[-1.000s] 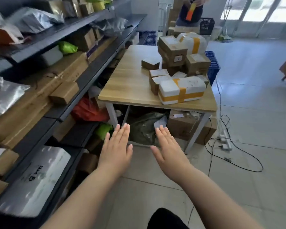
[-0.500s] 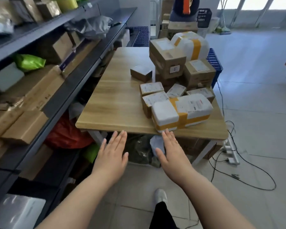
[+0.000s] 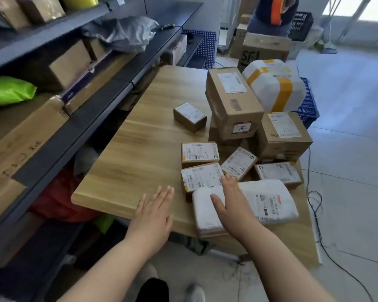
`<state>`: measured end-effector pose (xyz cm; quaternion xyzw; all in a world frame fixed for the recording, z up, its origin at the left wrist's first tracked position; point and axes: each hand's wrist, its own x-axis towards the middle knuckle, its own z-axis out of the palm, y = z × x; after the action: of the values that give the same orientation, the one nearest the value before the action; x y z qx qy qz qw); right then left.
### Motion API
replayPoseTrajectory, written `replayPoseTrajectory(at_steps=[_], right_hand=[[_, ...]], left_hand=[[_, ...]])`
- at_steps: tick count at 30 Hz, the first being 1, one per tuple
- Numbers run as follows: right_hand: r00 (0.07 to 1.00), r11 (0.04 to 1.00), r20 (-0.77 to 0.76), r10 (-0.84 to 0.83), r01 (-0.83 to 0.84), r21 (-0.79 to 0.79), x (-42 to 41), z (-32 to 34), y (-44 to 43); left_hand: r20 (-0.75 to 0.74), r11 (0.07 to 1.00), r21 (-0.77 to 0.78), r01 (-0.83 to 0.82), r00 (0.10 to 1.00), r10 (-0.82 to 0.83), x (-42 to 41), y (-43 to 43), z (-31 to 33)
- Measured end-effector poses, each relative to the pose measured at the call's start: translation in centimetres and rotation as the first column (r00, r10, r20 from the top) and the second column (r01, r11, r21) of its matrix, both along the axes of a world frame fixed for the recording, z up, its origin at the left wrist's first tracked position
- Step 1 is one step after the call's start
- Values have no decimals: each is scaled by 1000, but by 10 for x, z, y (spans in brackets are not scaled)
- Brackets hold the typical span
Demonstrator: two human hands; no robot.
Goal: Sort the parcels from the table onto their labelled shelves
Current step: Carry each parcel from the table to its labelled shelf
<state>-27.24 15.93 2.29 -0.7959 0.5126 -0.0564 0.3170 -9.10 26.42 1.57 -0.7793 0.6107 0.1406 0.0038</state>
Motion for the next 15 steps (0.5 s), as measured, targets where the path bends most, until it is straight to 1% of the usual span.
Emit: replayPoseTrajectory(at_steps=[7,12,15], right_hand=[[995,995,-58,-82,84,44,15,-33,-53],[973,983,-168,-156,169,65,34,-40,-78],[947,968,-232,-220,241,65,49,-43,-88]], left_hand=[[-26,987,90,131,991,-129,12,-67,-13],[-171,943,184,278,954,-248,26,-107,-29],[-146,907,212,364,929,-339,43,-120,-37]])
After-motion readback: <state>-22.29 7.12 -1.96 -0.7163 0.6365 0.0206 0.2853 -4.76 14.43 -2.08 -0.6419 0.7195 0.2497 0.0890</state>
